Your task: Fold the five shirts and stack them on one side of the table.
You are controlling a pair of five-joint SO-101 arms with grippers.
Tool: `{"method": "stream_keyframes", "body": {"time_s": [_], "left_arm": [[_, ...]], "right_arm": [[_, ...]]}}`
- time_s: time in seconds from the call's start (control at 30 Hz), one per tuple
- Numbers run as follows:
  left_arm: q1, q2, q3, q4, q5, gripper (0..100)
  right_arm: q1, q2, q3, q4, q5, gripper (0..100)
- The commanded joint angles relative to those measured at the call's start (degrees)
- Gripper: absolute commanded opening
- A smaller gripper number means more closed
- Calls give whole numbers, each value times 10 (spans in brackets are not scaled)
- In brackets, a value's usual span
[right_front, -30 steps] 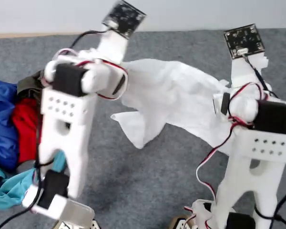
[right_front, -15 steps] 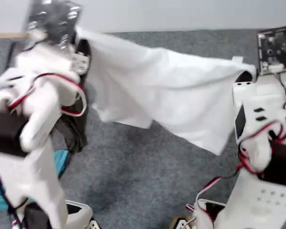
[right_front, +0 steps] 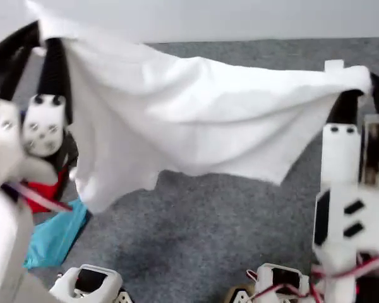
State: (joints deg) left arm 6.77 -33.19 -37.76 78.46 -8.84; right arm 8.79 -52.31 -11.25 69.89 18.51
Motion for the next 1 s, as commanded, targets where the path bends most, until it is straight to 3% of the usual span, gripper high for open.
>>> {"method": "stream_keyframes", "body": {"time_s": [0.0, 0.17, 0.43, 0.63, 0.97], "left_arm": [[-33, -30, -15, -13, -4, 3], [-59, -74, -13, -12, -38, 3], [-57, -101, -11, 66, -36, 3], [-57, -97, -10, 74, -35, 3], [-61, -101, 69, 121, -35, 3]], "right_arm": [[7, -21, -4, -15, 22, 9], [7, -63, -4, -15, 56, 9], [7, -101, -4, -15, 93, 9], [8, -117, -4, -15, 128, 9], [87, -116, 39, -15, 143, 9]]}}
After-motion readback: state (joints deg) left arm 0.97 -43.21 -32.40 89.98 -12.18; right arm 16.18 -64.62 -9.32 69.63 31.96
